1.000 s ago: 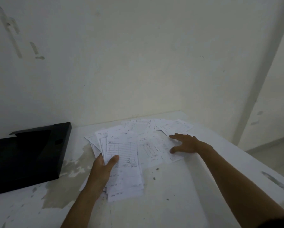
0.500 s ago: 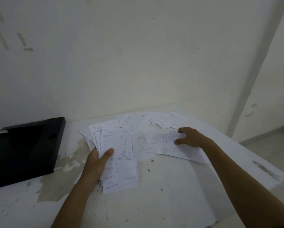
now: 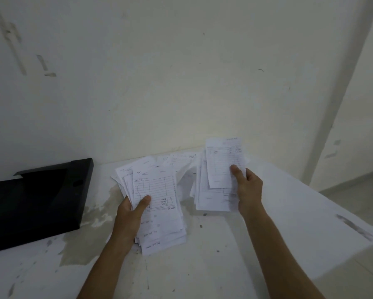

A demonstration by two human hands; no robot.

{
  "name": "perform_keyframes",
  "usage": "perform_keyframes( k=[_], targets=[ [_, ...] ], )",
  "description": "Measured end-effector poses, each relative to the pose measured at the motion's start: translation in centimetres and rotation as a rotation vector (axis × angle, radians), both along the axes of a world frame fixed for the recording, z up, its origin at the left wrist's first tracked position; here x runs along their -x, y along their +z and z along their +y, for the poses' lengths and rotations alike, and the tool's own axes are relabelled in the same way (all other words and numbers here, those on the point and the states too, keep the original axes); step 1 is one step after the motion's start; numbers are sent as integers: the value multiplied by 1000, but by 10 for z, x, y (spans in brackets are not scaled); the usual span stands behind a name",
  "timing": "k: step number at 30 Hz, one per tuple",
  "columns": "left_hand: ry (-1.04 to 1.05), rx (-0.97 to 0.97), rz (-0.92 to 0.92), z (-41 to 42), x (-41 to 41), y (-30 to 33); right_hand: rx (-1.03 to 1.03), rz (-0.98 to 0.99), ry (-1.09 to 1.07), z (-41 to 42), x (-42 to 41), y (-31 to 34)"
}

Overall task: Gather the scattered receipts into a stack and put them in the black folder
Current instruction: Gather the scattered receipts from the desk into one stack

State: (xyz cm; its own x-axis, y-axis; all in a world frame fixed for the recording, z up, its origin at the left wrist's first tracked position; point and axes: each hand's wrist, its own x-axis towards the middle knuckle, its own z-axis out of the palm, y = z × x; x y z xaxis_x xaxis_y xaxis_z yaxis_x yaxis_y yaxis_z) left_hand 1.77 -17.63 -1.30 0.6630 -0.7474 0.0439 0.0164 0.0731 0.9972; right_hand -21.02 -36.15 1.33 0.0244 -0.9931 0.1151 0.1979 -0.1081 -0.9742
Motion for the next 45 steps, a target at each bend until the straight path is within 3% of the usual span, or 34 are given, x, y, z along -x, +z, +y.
perform_keyframes(
  k=[4, 15, 24, 30, 33, 37, 39, 41, 45],
  targets=[
    [19, 24, 12, 3, -2, 1, 11, -72, -75, 2, 1, 6],
    [-103, 88, 156, -2, 6, 7, 58, 127, 25, 17, -32, -18],
    [-130, 118, 183, -7, 14, 6, 132, 93, 415, 75, -71, -15],
    [-110, 118, 146, -2, 8, 9, -33, -73, 667, 83, -68, -17],
    [-49, 112, 33, 1, 4, 13, -73, -26, 682, 83, -66, -11],
    [105, 117, -27, 7, -12, 12, 29, 240, 506, 60, -63, -2],
    [144, 127, 70, 14, -24, 10, 140, 552, 286, 30, -65, -6],
    [139, 134, 207, 20, -34, 7, 113, 900, 116, 4, -68, -11],
    [112, 102, 274, 22, -43, 4, 14, 1302, 105, -13, -85, -10]
  ],
)
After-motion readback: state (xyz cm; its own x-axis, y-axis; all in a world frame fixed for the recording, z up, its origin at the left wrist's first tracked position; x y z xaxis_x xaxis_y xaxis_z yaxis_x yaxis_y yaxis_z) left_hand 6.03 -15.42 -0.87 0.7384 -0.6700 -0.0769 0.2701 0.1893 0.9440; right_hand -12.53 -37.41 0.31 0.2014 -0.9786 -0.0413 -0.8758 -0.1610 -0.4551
